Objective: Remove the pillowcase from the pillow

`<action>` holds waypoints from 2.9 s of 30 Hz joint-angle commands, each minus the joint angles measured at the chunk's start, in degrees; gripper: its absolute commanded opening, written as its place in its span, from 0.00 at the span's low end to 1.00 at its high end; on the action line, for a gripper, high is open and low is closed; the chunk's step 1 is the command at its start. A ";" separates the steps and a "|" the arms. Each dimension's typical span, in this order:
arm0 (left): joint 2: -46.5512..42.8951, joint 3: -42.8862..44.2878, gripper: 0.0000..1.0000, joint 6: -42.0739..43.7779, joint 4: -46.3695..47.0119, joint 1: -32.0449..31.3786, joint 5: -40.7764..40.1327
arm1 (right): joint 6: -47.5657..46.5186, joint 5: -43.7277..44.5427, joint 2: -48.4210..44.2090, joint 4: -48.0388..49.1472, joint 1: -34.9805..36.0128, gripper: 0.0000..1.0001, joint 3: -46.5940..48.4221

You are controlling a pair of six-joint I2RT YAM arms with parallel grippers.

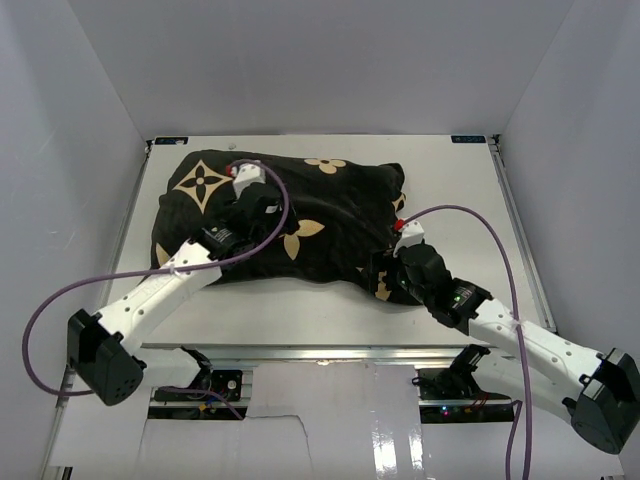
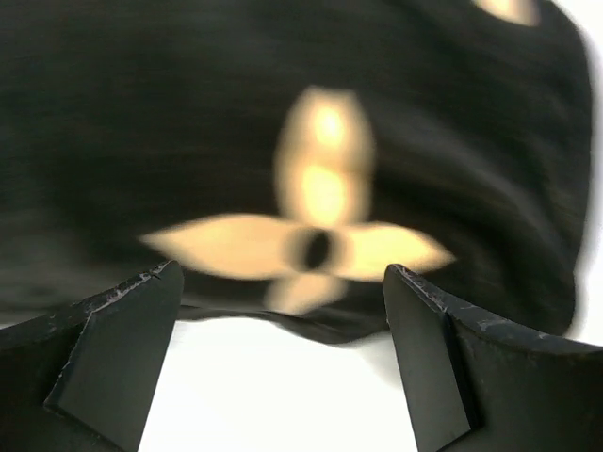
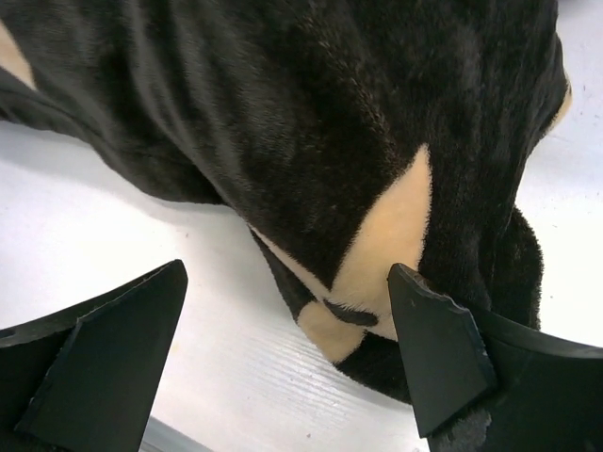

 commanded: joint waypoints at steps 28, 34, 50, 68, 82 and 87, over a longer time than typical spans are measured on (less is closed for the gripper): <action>2.39 -26.95 0.00 1.76 28.12 24.26 8.94 | 8.60 13.32 6.68 19.17 -2.16 0.28 -11.12; -9.90 -19.24 0.00 3.34 16.47 12.50 2.99 | 9.91 17.71 -2.97 9.26 -2.08 0.08 -8.40; -0.89 23.41 0.00 8.35 -2.28 5.62 18.55 | -5.54 33.26 -7.76 -10.90 -2.17 0.08 28.86; 6.10 34.42 0.96 16.09 -17.58 8.79 2.21 | -7.57 9.82 12.57 -1.15 -27.21 0.08 24.39; -5.71 3.03 0.94 6.86 -9.15 9.14 -5.37 | -9.59 2.78 15.03 -4.92 -28.62 0.81 32.21; -1.58 -0.47 0.96 6.59 -5.82 11.32 -2.49 | -9.33 -2.57 10.11 -7.82 -28.62 0.90 31.69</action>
